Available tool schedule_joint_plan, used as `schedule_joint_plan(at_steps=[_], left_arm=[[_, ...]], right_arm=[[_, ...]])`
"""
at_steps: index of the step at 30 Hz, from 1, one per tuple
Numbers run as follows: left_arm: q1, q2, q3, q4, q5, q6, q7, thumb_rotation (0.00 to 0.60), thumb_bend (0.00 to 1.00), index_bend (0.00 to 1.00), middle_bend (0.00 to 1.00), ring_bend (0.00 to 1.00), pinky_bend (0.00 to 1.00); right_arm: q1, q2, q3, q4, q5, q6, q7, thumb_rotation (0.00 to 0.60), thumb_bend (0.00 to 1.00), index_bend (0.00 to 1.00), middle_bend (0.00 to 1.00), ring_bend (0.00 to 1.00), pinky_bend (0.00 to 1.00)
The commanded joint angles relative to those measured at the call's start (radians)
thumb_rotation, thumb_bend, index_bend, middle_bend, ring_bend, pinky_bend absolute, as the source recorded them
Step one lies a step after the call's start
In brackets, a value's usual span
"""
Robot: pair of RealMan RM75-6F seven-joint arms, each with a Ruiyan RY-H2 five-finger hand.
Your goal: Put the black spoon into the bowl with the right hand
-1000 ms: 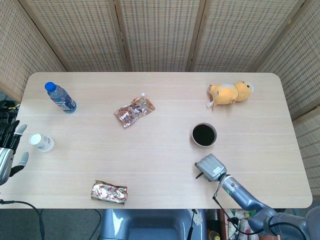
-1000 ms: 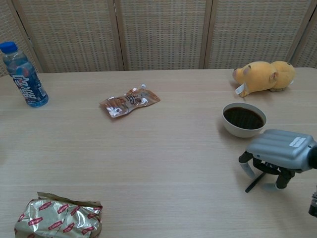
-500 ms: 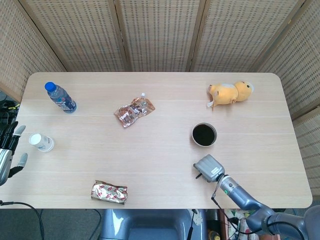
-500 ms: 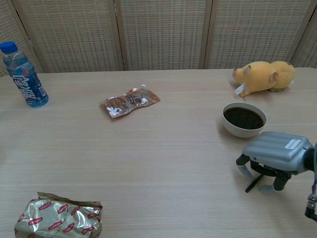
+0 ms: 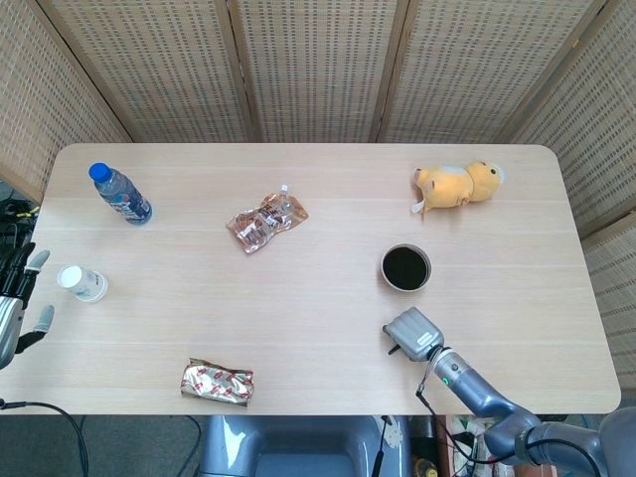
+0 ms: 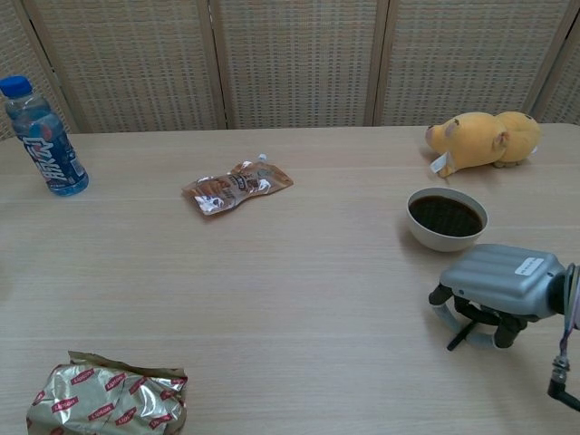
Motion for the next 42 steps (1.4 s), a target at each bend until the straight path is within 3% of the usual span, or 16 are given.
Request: schedule_joint_plan(at_steps=[1, 13, 22, 33, 42], left_arm=[[-0.001, 0.0, 0.0, 0.001, 0.001, -0.002, -0.001, 0.6, 0.44, 0.0, 0.0, 0.0, 0.0], [-0.005, -0.001, -0.001, 0.004, 0.002, -0.008, -0.004, 0.6, 0.44, 0.0, 0.0, 0.0, 0.0], [-0.002, 0.0, 0.0, 0.003, 0.003, -0.006, -0.007, 0.6, 0.44, 0.0, 0.0, 0.0, 0.0], [-0.003, 0.001, -0.001, 0.002, 0.009, -0.002, -0.011, 0.6, 0.44, 0.0, 0.0, 0.0, 0.0], [-0.01, 0.0, -0.005, 0.003, 0.013, -0.004, -0.011, 0.6, 0.44, 0.0, 0.0, 0.0, 0.0]], right_arm=[[-0.001, -0.003, 0.001, 0.003, 0.005, -0.002, -0.003, 0.6, 0.43, 0.57, 0.92, 0.94, 1.0], [-0.006, -0.014, -0.001, 0.023, 0.027, -0.015, -0.01, 0.6, 0.45, 0.6, 0.92, 0.94, 1.0], [-0.012, -0.015, 0.003, 0.026, 0.024, -0.01, 0.038, 0.6, 0.68, 0.66, 0.93, 0.95, 1.0], [-0.01, 0.062, 0.046, -0.079, 0.023, 0.001, 0.205, 0.6, 0.78, 0.68, 0.93, 0.95, 1.0], [0.02, 0.204, 0.131, -0.259, 0.053, -0.042, 0.46, 0.6, 0.8, 0.69, 0.94, 0.96, 1.0]])
